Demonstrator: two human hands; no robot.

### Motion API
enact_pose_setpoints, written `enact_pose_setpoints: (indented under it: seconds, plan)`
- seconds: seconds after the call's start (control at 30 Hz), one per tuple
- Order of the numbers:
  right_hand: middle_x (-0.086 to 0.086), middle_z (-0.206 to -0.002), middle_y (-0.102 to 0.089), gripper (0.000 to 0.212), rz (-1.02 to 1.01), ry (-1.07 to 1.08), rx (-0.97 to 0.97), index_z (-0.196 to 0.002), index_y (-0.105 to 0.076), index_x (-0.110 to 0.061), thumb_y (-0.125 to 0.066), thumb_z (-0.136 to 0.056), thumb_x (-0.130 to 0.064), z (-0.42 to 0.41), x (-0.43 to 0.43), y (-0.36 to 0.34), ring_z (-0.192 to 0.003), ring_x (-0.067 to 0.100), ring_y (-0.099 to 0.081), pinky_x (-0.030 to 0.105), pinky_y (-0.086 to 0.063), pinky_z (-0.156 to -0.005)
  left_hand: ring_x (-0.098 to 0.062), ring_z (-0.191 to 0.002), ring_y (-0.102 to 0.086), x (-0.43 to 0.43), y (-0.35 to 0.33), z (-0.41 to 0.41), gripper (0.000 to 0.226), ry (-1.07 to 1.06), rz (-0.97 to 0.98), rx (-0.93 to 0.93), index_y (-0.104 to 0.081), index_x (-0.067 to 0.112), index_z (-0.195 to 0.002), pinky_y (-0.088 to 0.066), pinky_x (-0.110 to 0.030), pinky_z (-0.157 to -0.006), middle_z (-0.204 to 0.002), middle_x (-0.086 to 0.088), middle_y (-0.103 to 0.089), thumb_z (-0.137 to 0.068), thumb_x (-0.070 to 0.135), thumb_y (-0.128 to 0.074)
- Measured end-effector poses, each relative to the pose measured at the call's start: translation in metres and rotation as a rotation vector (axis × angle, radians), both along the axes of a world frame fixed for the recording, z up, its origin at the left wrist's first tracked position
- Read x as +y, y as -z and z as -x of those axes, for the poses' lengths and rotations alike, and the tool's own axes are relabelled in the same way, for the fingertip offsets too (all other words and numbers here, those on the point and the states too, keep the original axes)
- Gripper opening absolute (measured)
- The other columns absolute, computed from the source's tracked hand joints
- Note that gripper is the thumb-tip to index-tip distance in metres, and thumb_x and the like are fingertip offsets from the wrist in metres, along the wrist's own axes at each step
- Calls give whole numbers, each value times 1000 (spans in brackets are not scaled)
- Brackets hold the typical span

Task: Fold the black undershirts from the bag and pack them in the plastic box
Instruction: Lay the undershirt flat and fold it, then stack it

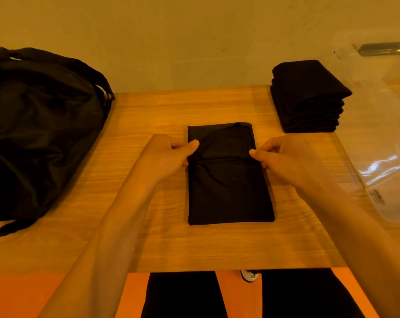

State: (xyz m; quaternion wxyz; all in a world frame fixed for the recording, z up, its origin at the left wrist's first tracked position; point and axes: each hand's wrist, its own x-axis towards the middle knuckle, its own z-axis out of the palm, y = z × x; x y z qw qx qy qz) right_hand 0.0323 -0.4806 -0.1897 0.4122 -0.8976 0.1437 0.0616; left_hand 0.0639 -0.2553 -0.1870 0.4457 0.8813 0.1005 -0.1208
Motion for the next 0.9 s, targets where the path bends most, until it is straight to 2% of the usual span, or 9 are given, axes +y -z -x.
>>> enact_pose_setpoints:
  seconds: [0.2,0.33,0.4,0.47,0.53,0.6,0.67,0.73,0.9]
  plan:
    - [17,-86,-72,28,16,-32,8,-86,-72,-9,-66,-96,-33,0,-4,4,-83,25,-67,21,-39,-59,-6,-78,-61,1,4,0,29,50,-31,17,-77,7,-92,-40,-19,-66,-76,-3,-69,-97,33,-67]
    - [12,-83,-71,27,48,-87,55,-82,-72,-13,-66,-95,-36,-2,-10,2,-81,24,-66,25,-44,-62,-15,-73,-61,1,8,0,34,96,-135,-39,-75,7,-80,-45,-32,-69,-77,-11,-70,-94,37,-70]
    - [9,-78,-70,32,171,-98,-2,-81,-70,-15,-63,-95,-43,-4,-11,2,-75,21,-65,25,-45,-60,-17,-71,-61,1,10,1,39,57,-257,-187,-73,7,-80,-47,-35,-65,-78,-10,-69,-96,42,-66]
    - [-1,-78,-67,34,354,-48,-211,-87,-66,-19,-57,-97,-50,-7,-8,0,-71,13,-62,25,-46,-57,-12,-72,-58,-3,10,5,34,-2,-356,-478,-66,12,-83,-46,-30,-61,-79,-1,-63,-100,41,-60]
    - [-3,-97,-67,36,521,-78,-459,-106,-66,-19,-49,-101,-50,-12,2,0,-88,13,-63,27,-48,-62,-13,-84,-57,-12,9,8,24,17,-342,-708,-63,14,-92,-50,-34,-71,-95,1,-59,-101,36,-57]
    - [8,-133,-61,50,582,-260,-493,-136,-57,-12,-37,-105,-47,-23,12,5,-124,23,-55,33,-51,-90,-20,-112,-54,-25,14,10,33,186,-329,-699,-63,12,-118,-47,-38,-96,-123,-4,-57,-104,39,-50]
    - [13,-163,-27,63,606,-487,-358,-157,-28,-8,-23,-108,-47,-31,19,14,-153,24,-20,37,-20,-122,-21,-148,-28,-36,20,15,61,414,-393,-534,-38,11,-153,-22,-38,-124,-161,-7,-34,-106,49,-32]
    - [7,-169,1,66,657,-612,-211,-161,-4,-12,-11,-107,-49,-34,18,24,-155,16,7,31,5,-124,-13,-156,5,-36,30,15,74,550,-536,-429,-7,13,-162,5,-31,-126,-170,-3,-1,-102,57,-12]
    - [-3,-167,12,72,575,-543,-156,-160,6,-22,-2,-98,-58,-31,9,41,-150,6,18,30,9,-124,-3,-152,19,-26,45,8,75,553,-557,-355,6,20,-161,8,-33,-126,-168,6,13,-98,60,1]
